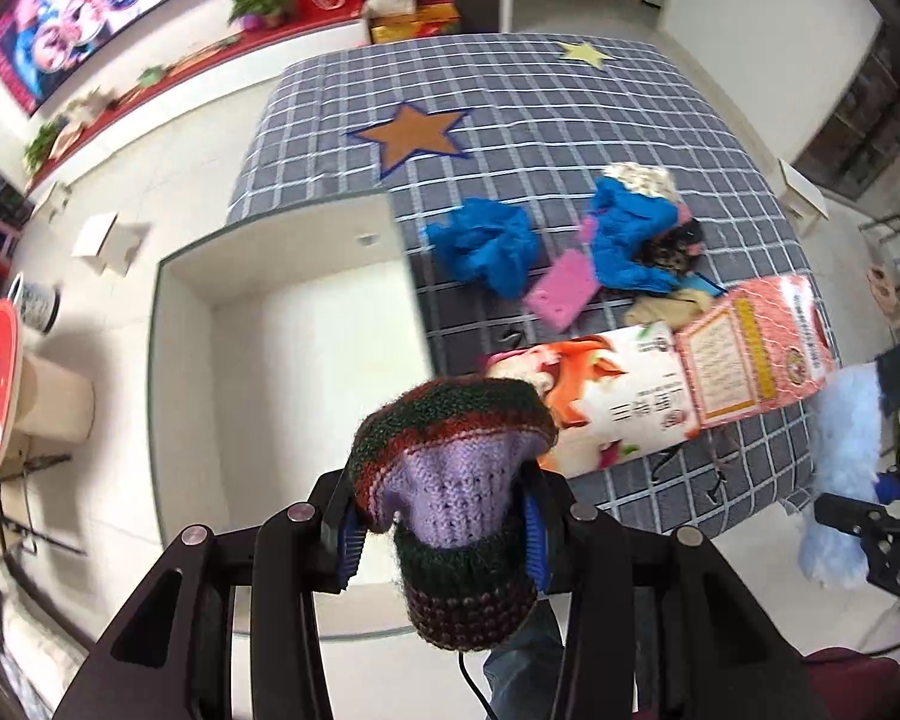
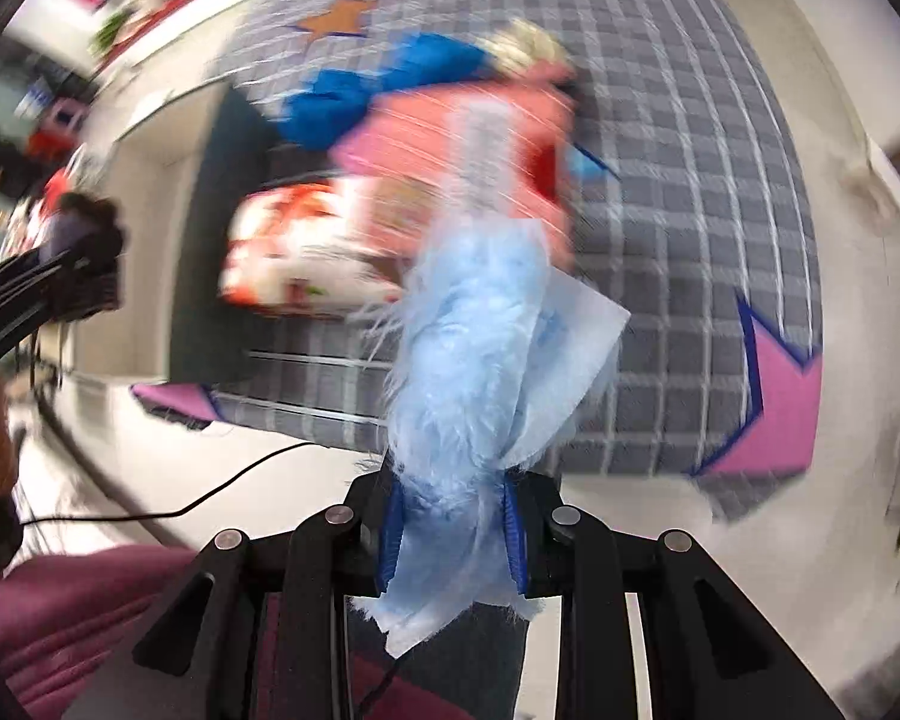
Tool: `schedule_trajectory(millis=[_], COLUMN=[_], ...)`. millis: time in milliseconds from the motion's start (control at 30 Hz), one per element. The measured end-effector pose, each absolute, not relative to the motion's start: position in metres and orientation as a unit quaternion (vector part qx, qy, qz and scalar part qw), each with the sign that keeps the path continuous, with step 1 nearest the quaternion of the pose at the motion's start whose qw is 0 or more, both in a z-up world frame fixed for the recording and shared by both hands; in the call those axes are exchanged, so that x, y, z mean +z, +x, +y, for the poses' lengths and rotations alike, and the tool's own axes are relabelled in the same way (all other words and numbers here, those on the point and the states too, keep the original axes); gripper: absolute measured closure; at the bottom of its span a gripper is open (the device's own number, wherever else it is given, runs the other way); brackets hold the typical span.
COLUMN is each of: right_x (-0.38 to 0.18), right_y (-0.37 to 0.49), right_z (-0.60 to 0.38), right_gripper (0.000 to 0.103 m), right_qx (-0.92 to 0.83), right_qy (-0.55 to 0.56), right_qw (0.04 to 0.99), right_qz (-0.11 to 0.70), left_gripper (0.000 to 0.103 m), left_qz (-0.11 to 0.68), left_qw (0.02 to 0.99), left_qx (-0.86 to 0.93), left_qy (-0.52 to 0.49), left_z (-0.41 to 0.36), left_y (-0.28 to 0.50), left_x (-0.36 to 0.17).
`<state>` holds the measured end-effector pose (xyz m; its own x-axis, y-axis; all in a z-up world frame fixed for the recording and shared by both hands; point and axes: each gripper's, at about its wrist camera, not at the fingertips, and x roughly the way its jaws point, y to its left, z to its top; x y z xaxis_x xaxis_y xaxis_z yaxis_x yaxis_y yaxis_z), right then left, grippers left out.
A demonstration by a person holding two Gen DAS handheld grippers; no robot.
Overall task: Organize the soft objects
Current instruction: 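Carry the scarf and knit hat with both grippers over the white box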
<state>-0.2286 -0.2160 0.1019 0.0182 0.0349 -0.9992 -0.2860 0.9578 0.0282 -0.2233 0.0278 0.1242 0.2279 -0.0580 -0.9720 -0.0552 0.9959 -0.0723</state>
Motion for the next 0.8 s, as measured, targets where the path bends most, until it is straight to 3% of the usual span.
schedule_trajectory(millis=[267,800], right_x=[0.114,0.096], right_y=[-0.218,-0.203], right_z=[-0.140,-0.063], right_gripper=[0.074,0.074], right_qx=[0.182,0.220], right_qy=[-0.191,-0.225], right_qw=[0.710,0.681], right_qz=[0.653,0.661], left_gripper=[0.058,0.058], left_qz=[0.630,0.652], left_qw=[0.769,0.735], left_qx=[0.030,0.090], left_qy=[-0.101,-0.163], left_z=[0.066,0.122], left_y=[-0.252,-0.269], left_x=[0.133,0.110])
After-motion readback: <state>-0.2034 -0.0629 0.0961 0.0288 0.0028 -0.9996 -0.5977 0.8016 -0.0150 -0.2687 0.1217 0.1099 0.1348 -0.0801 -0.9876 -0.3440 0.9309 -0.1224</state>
